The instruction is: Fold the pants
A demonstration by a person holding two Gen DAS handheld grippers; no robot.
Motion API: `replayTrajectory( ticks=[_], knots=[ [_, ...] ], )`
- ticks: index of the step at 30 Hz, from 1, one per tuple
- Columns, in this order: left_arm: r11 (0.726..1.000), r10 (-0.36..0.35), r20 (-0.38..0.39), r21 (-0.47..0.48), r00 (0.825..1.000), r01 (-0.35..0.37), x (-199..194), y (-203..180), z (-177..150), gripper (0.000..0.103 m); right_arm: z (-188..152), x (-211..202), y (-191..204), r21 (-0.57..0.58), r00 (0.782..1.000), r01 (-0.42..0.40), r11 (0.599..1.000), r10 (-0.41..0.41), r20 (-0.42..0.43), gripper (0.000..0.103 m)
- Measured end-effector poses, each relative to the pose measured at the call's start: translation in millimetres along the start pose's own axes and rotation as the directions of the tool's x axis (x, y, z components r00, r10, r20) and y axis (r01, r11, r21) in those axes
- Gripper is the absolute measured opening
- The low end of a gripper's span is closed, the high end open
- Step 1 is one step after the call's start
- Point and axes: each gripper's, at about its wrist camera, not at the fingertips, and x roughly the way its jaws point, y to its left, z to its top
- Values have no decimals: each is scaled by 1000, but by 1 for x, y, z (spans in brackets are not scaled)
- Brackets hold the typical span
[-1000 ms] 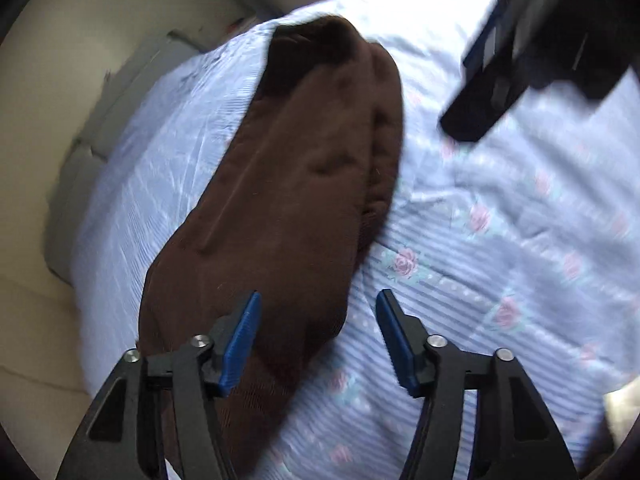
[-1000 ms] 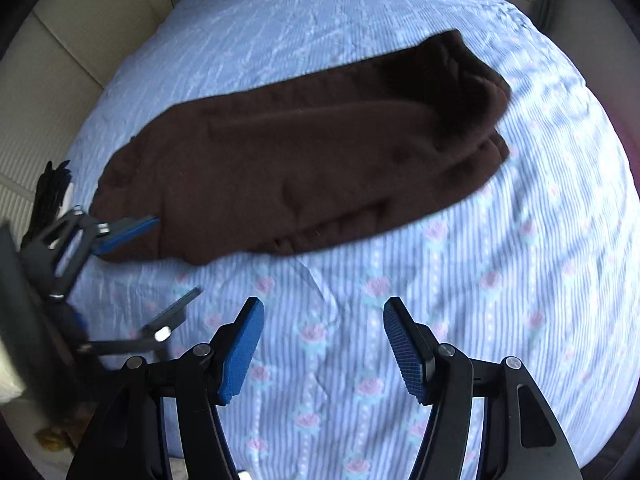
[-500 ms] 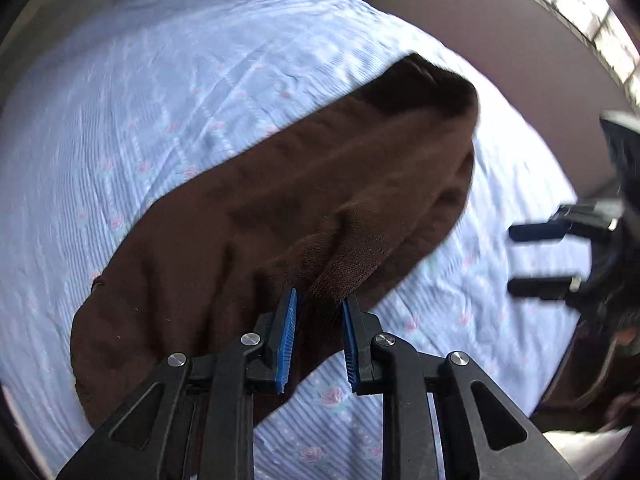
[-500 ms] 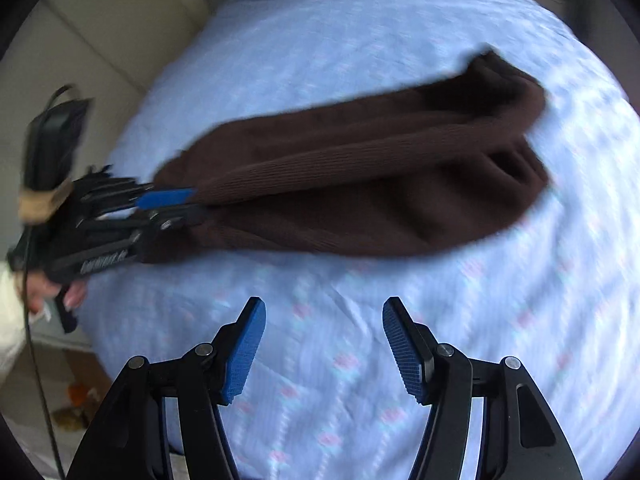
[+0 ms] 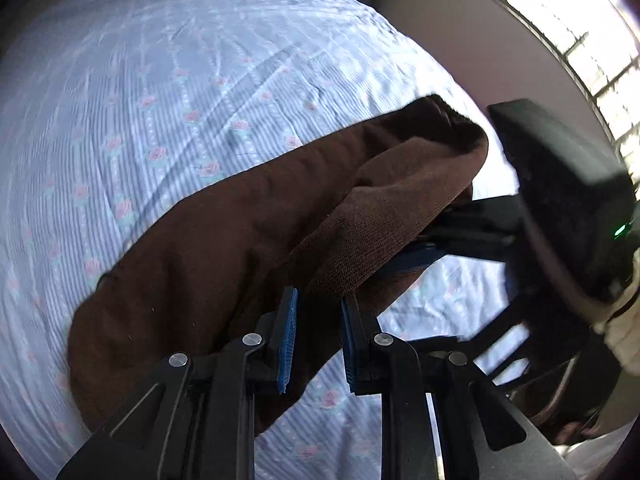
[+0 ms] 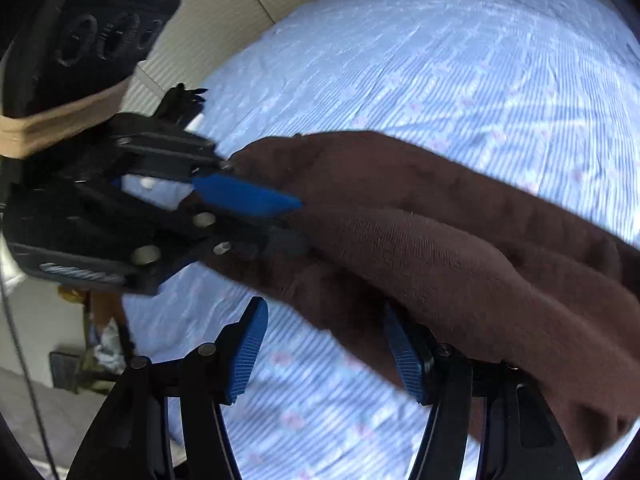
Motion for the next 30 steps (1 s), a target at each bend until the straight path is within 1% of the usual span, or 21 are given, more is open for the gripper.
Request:
replayTrajectory(
  ticks=[3,4,5,6,7,8,9,10,11,13,14,15,16,17,19,21,23,25,27,29,30],
  knots=[
    [1000,-5,-14,2,1000,5,1,-1,-3,23,13,18,6,-11,1000,7,1000,-7,-11,62],
    [1000,-6,-24,-3,1000,6,0,-2,-5,26,17,26,9,-10,1000,-15,1000,15,-18,61],
    [1000,4,-29,-18,1000,-5,-3,-1,-8,33,18,31,9,-10,999,-30,1000,30,-29,52],
    [999,25,-22,-42,999,-26,-8,2,-12,42,13,39,12,-3,998,-22,1000,22,-51,48],
    [996,65,5,-68,998,-65,-17,6,-18,46,8,45,11,15,997,-22,1000,23,-72,46],
    [989,112,32,-97,993,-109,-26,12,-25,58,-3,52,8,57,993,-36,998,42,-111,42],
    [972,187,60,-154,980,-176,-40,25,-37,68,-18,54,4,116,990,-51,992,66,-121,36],
    [955,239,68,-197,969,-222,-46,36,-46,69,-31,55,1,171,990,-65,983,85,-113,33],
    [935,281,66,-246,957,-257,-53,49,-57,69,-46,54,-3,243,991,-74,967,100,-94,27],
    [877,341,21,-366,940,-310,-61,85,-83,69,-65,50,-6,361,992,-88,929,114,-52,25],
    [851,361,-2,-408,933,-330,-62,100,-93,69,-70,47,-5,407,994,-83,910,106,-34,25],
    [814,390,-39,-451,920,-365,-63,118,-107,69,-69,46,-1,421,996,-62,905,81,-29,25],
    [799,410,-61,-457,910,-390,-61,125,-113,68,-67,45,7,426,999,-24,904,39,-26,25],
    [796,417,-71,-454,906,-401,-60,128,-118,68,-65,46,14,422,999,11,907,3,-32,25],
    [809,372,-48,-473,927,-349,-57,134,-121,68,-63,52,34,368,995,95,925,-74,-70,25],
    [814,321,-3,-511,947,-277,-50,143,-117,68,-64,56,42,357,990,134,924,-108,-91,25],
    [804,280,6,-548,960,-231,-35,154,-113,70,-65,56,38,398,991,127,909,-98,-91,25],
    [786,205,-38,-589,978,-188,-8,164,-114,69,-63,53,35,430,992,122,894,-90,-92,25],
    [756,189,-40,-632,981,-171,4,166,-122,50,-67,53,33,454,991,128,882,-95,-94,25],
    [745,219,-23,-642,975,-183,-7,158,-123,32,-69,57,35,465,990,138,875,-109,-88,25],
    [739,281,-14,-635,960,-226,-23,151,-121,31,-70,53,39,477,990,144,867,-122,-77,25]
  ],
)
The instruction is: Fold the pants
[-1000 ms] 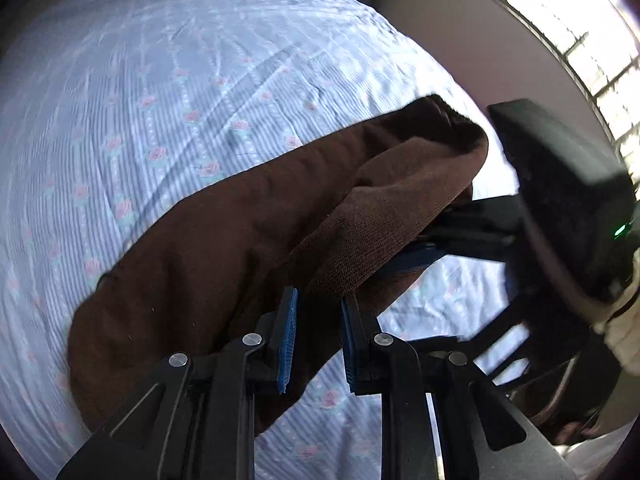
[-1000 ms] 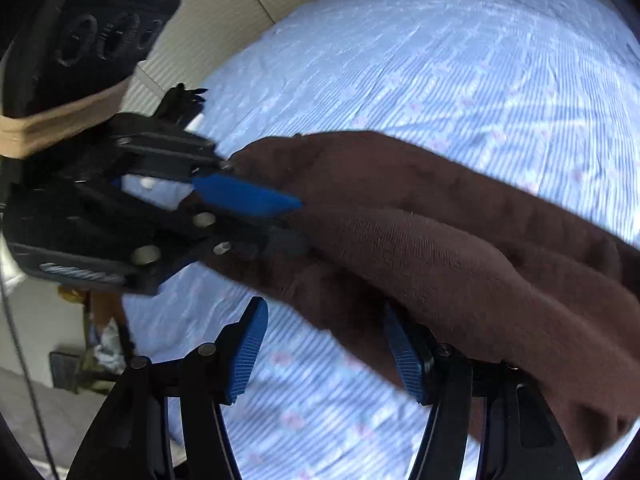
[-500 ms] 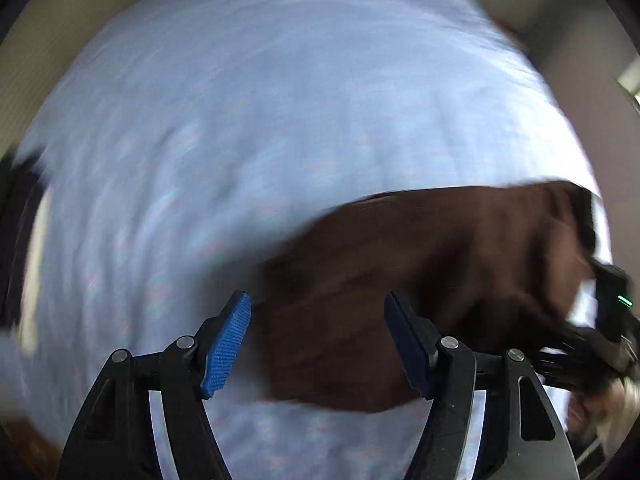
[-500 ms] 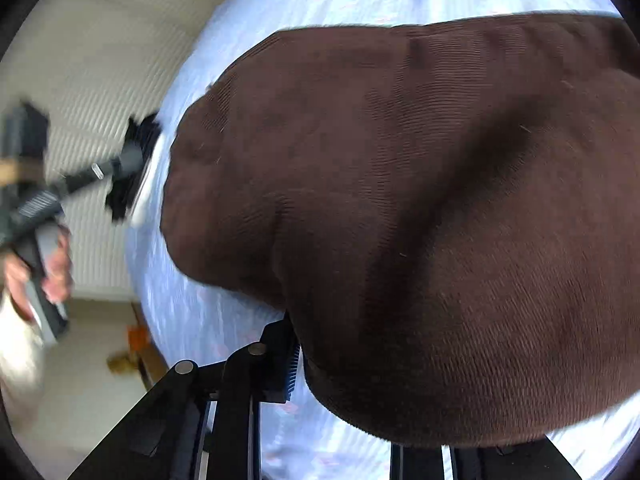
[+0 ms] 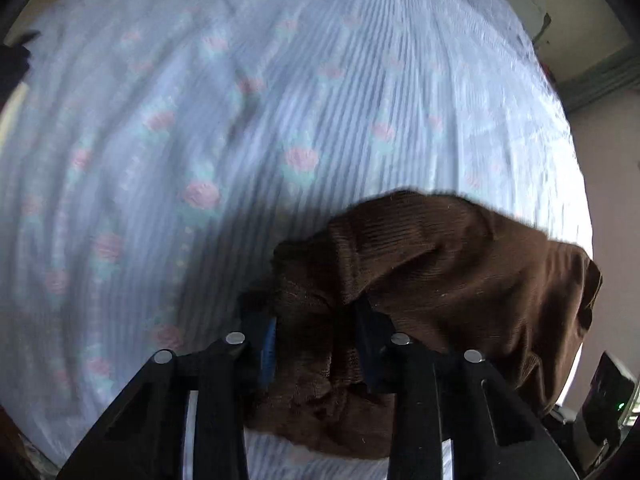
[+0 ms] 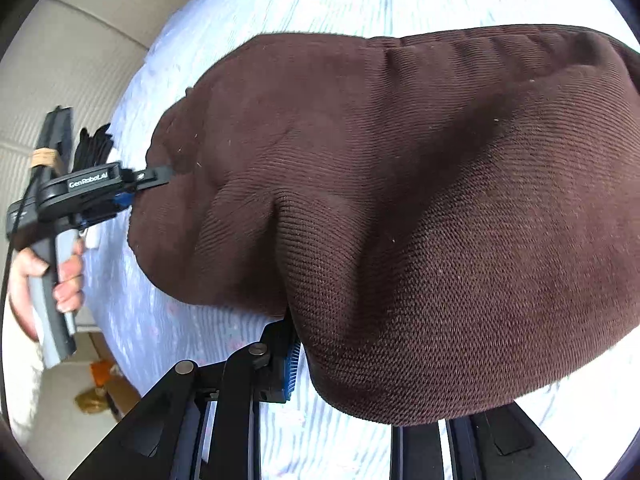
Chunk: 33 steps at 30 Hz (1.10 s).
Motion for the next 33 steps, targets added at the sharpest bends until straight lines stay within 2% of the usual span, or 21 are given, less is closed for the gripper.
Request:
replayTrajectory(
  ticks=[2,4,6,7,9,10,11,12,13,14,16,18,21,22,24,26,28,30,33],
  knots=[
    [998,51,51,21,997,-52,-17,-1,-1,31,-5,-7,0,35,1000,-10,999,9,19,25],
    [995,86,11,47,996,-87,-4,7,1,31,-5,-6,-3,53,1000,-22,998,22,13,25],
    [994,93,-55,66,994,-89,19,14,2,36,-7,1,-2,35,1000,13,999,-13,5,26],
    [993,100,-52,70,994,-96,20,15,3,39,-5,4,0,30,1000,28,999,-28,-2,26],
    [984,153,-15,99,988,-151,10,7,5,59,-4,-4,-1,41,1000,31,999,-31,1,30],
    [974,192,11,119,981,-192,0,2,5,64,-5,-15,-2,57,999,32,998,-33,8,32],
    [966,217,63,133,974,-223,-18,-4,1,66,-6,-26,-4,73,999,31,997,-32,13,36],
    [957,235,112,145,966,-249,-34,-10,-4,68,-8,-41,-3,85,999,45,995,-47,16,49],
    [950,247,148,159,958,-269,-43,-14,-5,71,-10,-52,-4,93,997,77,993,-79,14,56],
    [942,251,197,174,948,-286,-60,-22,-13,78,-14,-64,-2,103,993,110,989,-114,36,68],
    [940,226,231,202,947,-273,-80,-32,-27,81,-23,-94,-8,121,981,164,979,-175,87,71],
    [939,169,232,258,958,-228,-89,-47,-48,81,-28,-121,-19,119,962,211,970,-227,152,71],
    [920,113,223,345,968,-187,-79,-79,-78,81,-24,-157,-60,141,894,347,927,-372,248,71],
    [915,93,209,367,973,-166,-71,-89,-85,80,-17,-163,-78,173,880,366,914,-401,255,71],
    [903,74,173,407,982,-140,-56,-113,-99,78,-2,-171,-116,218,870,357,908,-408,277,71],
    [879,80,168,453,982,-149,-44,-135,-108,77,18,-168,-135,235,855,376,896,-434,284,71],
    [843,87,190,509,978,-174,-39,-159,-120,77,34,-166,-154,230,840,402,886,-457,293,71],
    [825,86,206,533,975,-185,-39,-174,-125,77,51,-162,-166,211,845,390,896,-440,305,71],
    [837,74,192,522,979,-166,-38,-179,-124,77,75,-147,-178,197,864,372,907,-416,285,71]
  ],
)
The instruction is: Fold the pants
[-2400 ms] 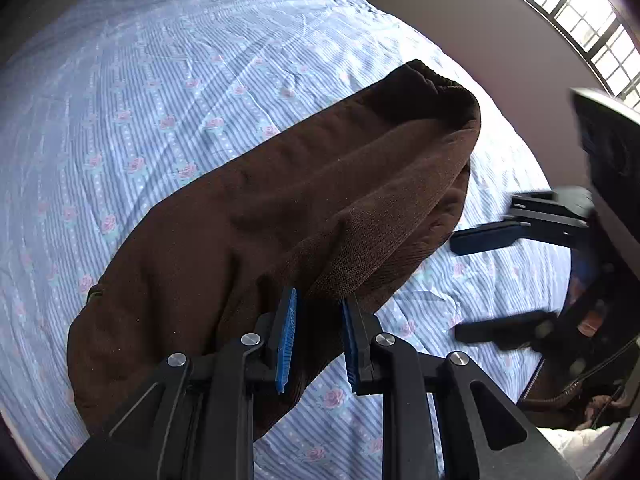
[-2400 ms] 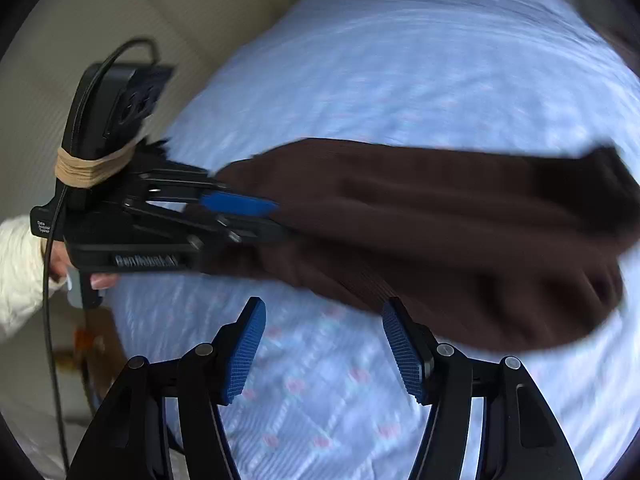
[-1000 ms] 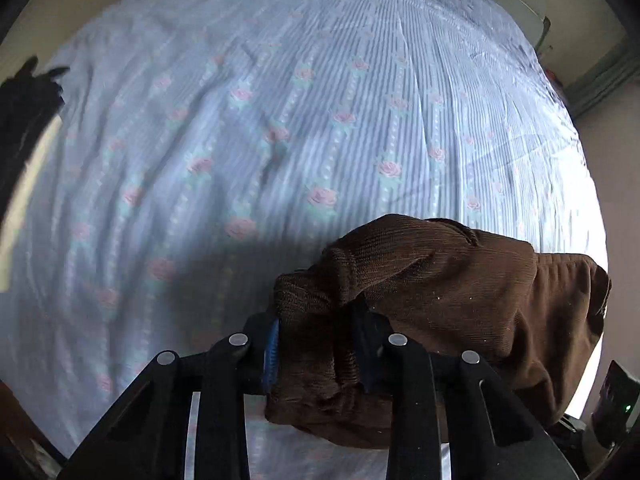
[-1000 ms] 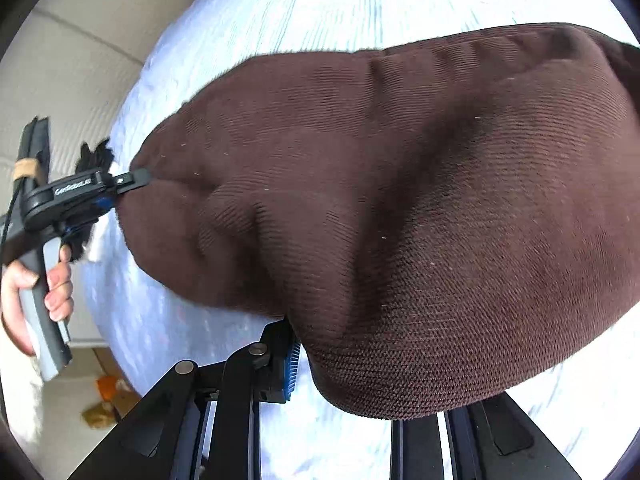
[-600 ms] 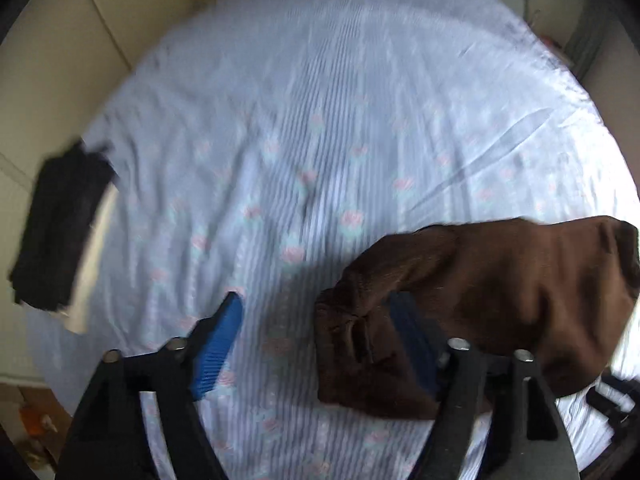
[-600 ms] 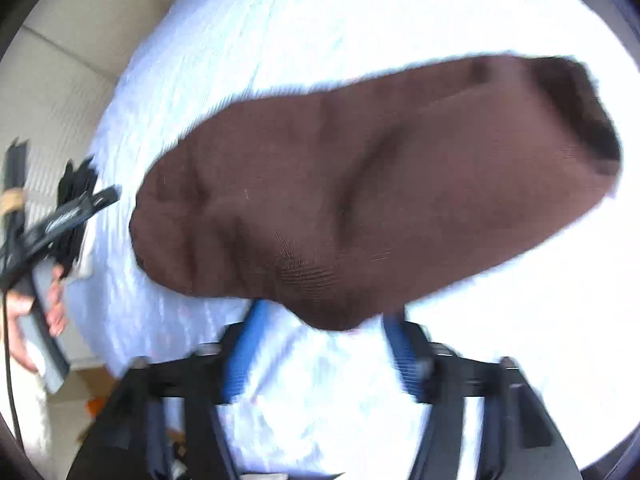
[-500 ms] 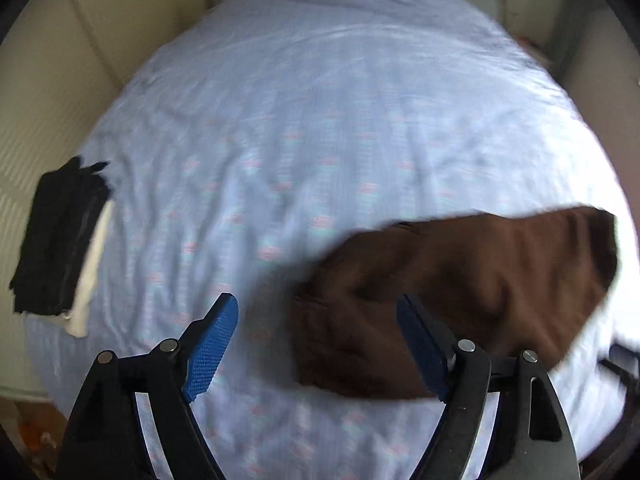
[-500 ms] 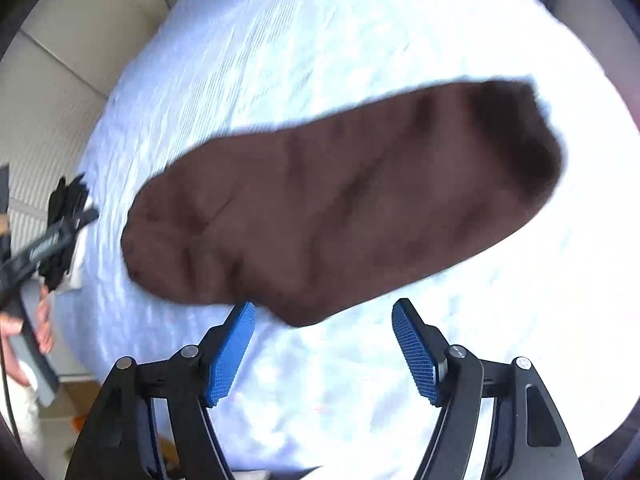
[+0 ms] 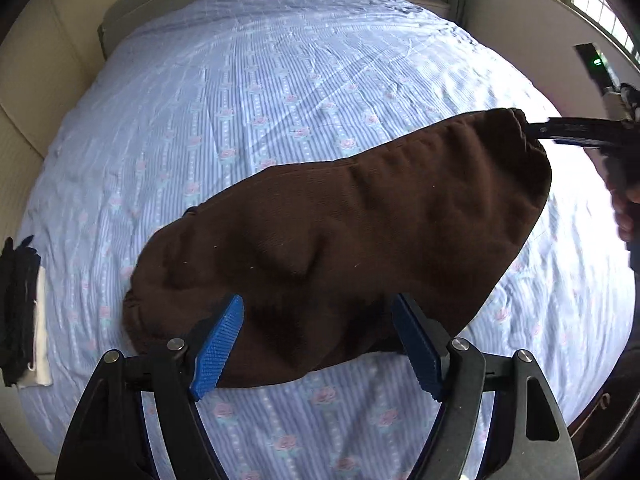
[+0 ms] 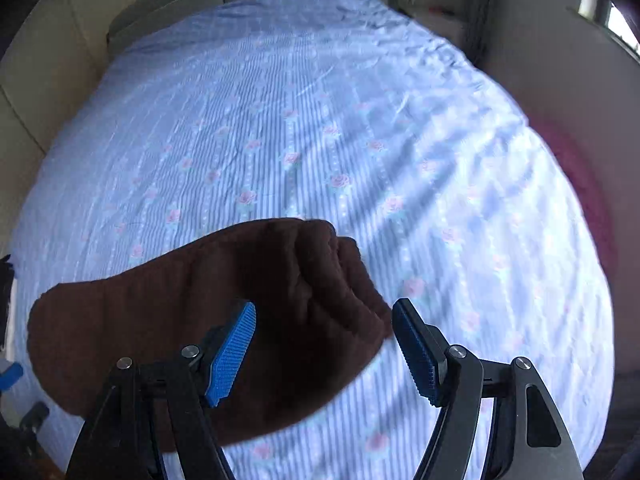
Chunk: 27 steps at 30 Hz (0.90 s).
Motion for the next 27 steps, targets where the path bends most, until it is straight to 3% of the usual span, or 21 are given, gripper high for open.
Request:
replayTrajectory(
  ticks=[4,5,8,13,17,19,20,22,23,25,27],
  knots=[
    [998,7,-26,-62,1000,-9,4,10,2,77,8,25,-5,6,1000,-8,1000,8,-20,65],
    [997,12,-36,-71,999,-14,6,12,1,77,7,29,-8,7,1000,11,1000,-10,-28,47],
    [996,43,-58,-73,997,-47,12,15,-1,75,-1,41,-6,-16,997,56,998,-57,-58,34],
    [997,49,-71,-58,996,-53,20,12,-5,75,9,9,-15,-33,987,157,987,-156,38,33],
    [998,47,-95,-33,994,-50,33,3,-5,75,16,44,-5,-143,985,162,976,-169,-39,38],
    [998,43,-101,-46,994,-48,33,5,-5,75,18,38,-6,-117,984,162,980,-168,-50,39],
    [997,33,-100,-59,994,-39,32,7,-4,75,18,27,-9,-80,989,141,987,-144,-31,43],
    [996,1,-93,-93,996,-10,29,12,-1,75,15,-9,-16,9,989,136,991,-136,54,65],
    [995,-4,-84,-100,996,-5,27,13,1,75,12,-29,-20,47,982,148,988,-152,111,83],
    [995,0,-50,-100,999,-5,20,12,6,75,2,-58,-26,85,960,163,983,-178,218,88],
    [996,-13,-23,-87,1000,11,17,6,11,75,-7,-64,-33,87,960,144,986,-161,229,87]
  ],
)
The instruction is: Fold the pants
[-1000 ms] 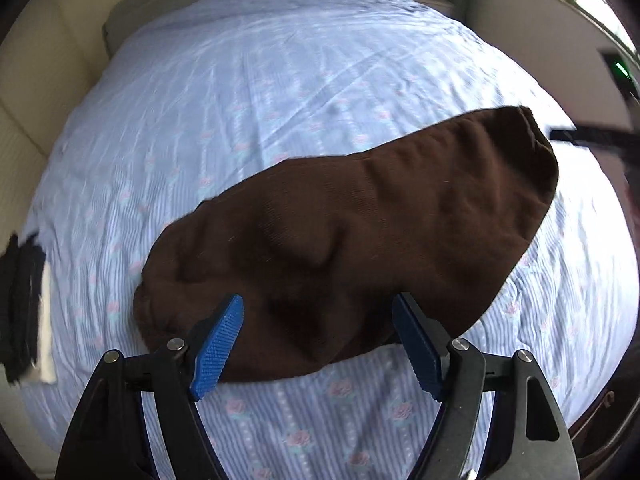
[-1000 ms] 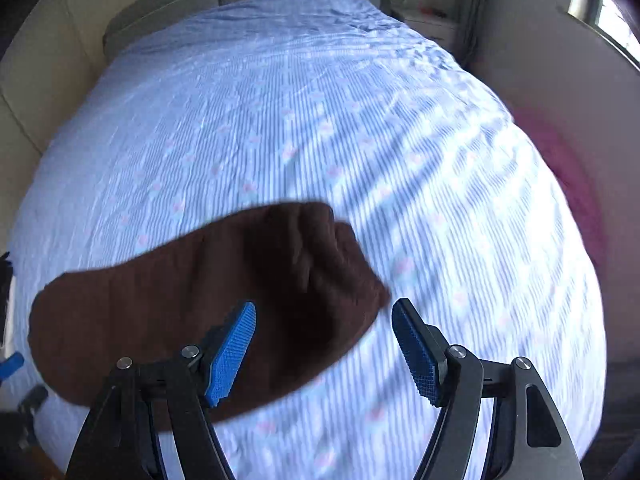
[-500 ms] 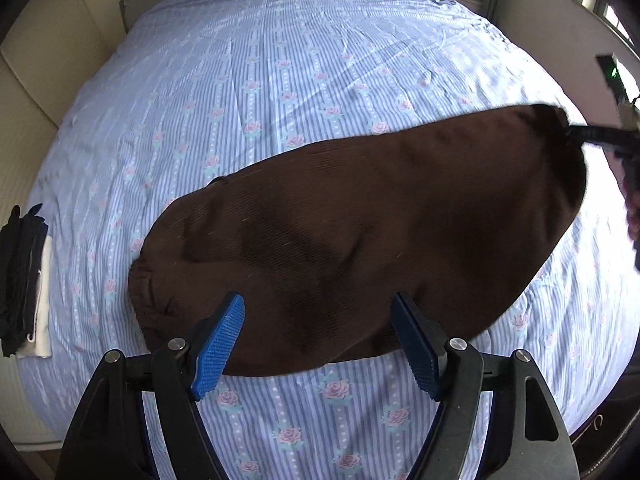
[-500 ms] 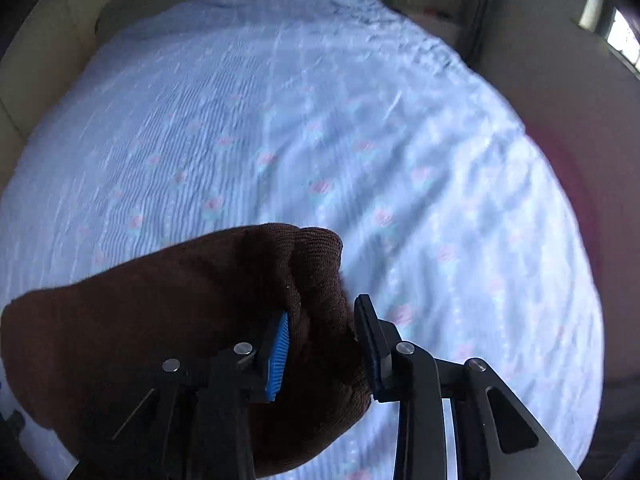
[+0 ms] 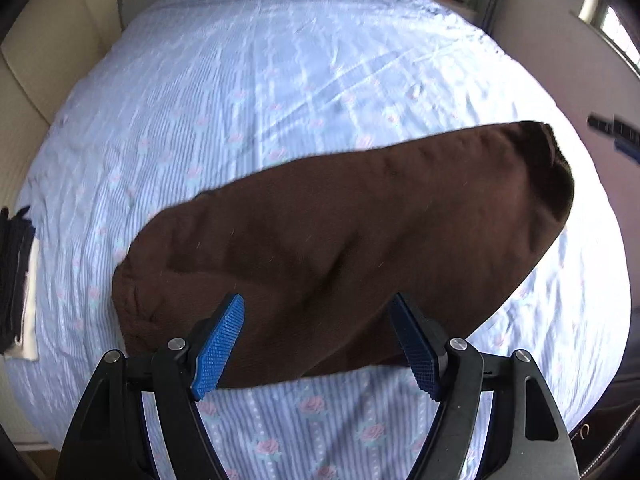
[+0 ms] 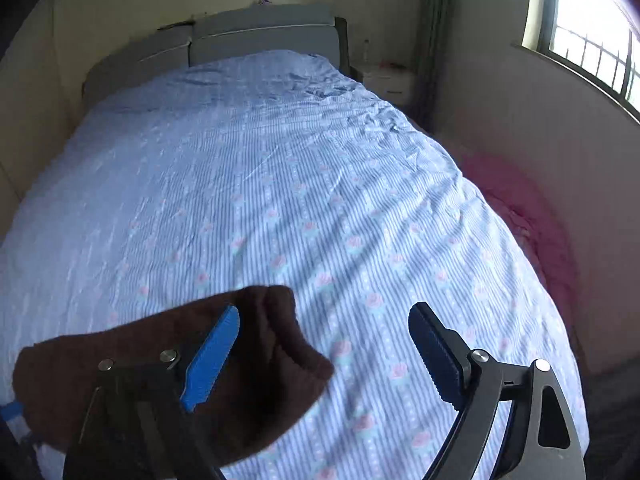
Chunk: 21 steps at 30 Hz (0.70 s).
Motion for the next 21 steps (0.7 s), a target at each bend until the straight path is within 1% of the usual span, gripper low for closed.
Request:
replayTrajectory(
  ticks=[2,3,4,6,9,12,15,16,18,20,21],
  knots=[
    [1000,-20,9,13,1000,19,1,-6,4,75,-12,13,-10,29,997,-48,998,50,-57,87],
    [999,-25,12,21,1000,24,2,-10,5,75,-17,21,-13,55,994,-60,997,64,-84,87],
    [999,-29,11,35,1000,28,4,-15,7,75,-23,31,-19,97,988,-82,992,93,-120,86],
    [997,-32,16,65,999,31,6,-24,9,75,-37,54,-33,238,971,-139,961,179,-156,83],
    [993,-35,28,116,999,31,4,-38,11,75,-44,79,-41,359,953,-189,914,258,-156,83],
    [989,-29,30,142,999,24,3,-47,9,75,-52,106,-39,406,938,-195,893,291,-190,82],
    [989,-37,19,145,999,34,4,-53,8,75,-66,135,-38,491,910,-208,846,351,-220,82],
    [988,-40,14,150,999,38,5,-55,8,75,-70,139,-37,511,902,-219,831,372,-218,82],
    [987,-43,6,156,999,42,6,-58,8,75,-78,149,-35,562,883,-247,789,422,-205,82],
    [987,-48,-7,155,999,49,8,-60,8,75,-81,154,-35,596,875,-258,760,445,-189,82],
    [987,-52,-15,149,999,54,9,-60,8,75,-81,158,-33,607,865,-270,747,466,-189,79]
  ],
)
